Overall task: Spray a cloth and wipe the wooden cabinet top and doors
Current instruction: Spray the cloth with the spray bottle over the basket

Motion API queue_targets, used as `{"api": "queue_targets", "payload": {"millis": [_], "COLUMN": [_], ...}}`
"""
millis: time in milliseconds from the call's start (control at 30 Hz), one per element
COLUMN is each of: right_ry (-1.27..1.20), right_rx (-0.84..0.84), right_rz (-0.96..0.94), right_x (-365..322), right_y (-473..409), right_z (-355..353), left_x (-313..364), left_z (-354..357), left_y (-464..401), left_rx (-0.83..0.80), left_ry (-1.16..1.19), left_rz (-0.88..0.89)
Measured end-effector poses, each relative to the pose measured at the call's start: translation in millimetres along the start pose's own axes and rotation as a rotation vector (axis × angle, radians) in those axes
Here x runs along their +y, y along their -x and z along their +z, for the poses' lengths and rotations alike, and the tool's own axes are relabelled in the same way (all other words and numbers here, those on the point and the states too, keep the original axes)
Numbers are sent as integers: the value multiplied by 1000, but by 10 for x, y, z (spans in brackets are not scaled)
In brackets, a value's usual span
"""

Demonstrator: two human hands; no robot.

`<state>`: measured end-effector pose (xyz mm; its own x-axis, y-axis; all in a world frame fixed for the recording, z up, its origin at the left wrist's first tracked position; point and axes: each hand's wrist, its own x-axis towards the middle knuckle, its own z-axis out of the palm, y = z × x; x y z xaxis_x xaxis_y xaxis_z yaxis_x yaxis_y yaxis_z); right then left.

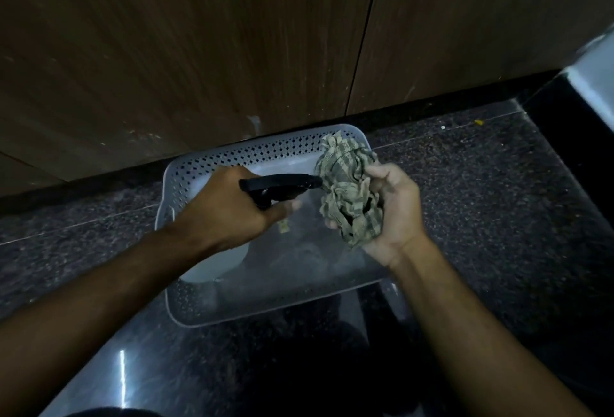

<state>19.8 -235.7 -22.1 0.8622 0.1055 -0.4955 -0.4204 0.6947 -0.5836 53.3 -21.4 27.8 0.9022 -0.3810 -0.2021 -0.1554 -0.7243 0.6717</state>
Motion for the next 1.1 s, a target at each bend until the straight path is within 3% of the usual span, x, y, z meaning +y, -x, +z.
{"api": "queue_targets", "payload": {"millis": [133, 333, 800, 933, 1100], "right_ry": [42, 112, 106, 103, 119], "right_rx": [15, 93, 209, 212, 208], "right_rz": [2, -6, -70, -80, -75], "right_x": [-11, -45, -138, -155, -112], "right_y": [-9, -53, -223, -223, -223], "right_z": [-13, -44, -65, -44, -52], "left_x": [-35, 56, 10, 61, 0], "left_z": [2, -10, -1, 61, 37], "left_y": [-39, -56, 0, 76, -41], "left_rx": [13, -58, 66, 36, 146], "left_ry": [15, 415, 219, 167, 245], "left_rz": [-53, -108, -223, -184, -262]}}
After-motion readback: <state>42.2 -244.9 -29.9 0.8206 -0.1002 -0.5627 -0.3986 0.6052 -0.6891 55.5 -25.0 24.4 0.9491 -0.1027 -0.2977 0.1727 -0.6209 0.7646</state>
